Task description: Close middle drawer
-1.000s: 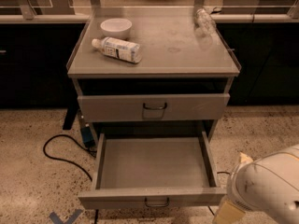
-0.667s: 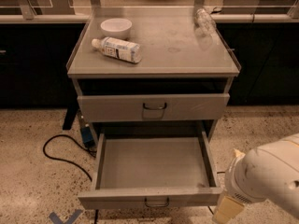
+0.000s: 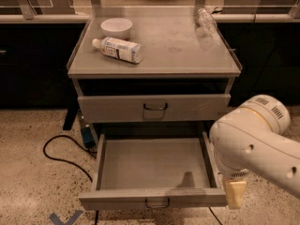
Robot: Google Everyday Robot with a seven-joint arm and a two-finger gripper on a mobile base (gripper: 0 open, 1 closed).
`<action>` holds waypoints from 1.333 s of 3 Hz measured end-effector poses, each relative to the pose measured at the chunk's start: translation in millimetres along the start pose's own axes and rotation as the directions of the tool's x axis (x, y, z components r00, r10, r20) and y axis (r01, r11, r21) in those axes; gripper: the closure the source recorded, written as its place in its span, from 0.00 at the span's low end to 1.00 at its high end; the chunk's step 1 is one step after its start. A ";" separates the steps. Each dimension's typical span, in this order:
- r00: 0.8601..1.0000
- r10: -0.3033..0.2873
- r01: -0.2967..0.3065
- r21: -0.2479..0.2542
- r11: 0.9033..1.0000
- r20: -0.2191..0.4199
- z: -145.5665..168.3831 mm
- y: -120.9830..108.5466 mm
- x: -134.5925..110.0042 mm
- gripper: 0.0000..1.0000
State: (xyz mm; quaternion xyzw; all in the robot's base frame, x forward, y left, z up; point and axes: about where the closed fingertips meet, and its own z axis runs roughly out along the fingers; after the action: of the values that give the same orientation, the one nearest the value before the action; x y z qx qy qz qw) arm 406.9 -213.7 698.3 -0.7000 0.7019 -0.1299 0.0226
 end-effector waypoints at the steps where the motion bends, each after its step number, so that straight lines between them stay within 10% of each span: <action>1: 0.998 -0.033 0.034 0.025 0.999 -0.052 -2.1 -7.0 11.7 0.00; 2: 0.998 0.011 -0.010 -0.014 1.000 0.067 35.8 17.0 20.1 0.00; 4: 0.946 0.075 -0.059 -0.060 0.996 0.316 111.3 56.7 19.0 0.00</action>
Offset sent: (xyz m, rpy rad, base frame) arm -0.0054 -0.0277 -0.0911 0.3335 -0.0257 0.0643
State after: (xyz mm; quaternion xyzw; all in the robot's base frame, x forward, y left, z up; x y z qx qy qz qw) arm 374.9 -250.1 581.6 -0.6878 0.7155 0.0028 0.1224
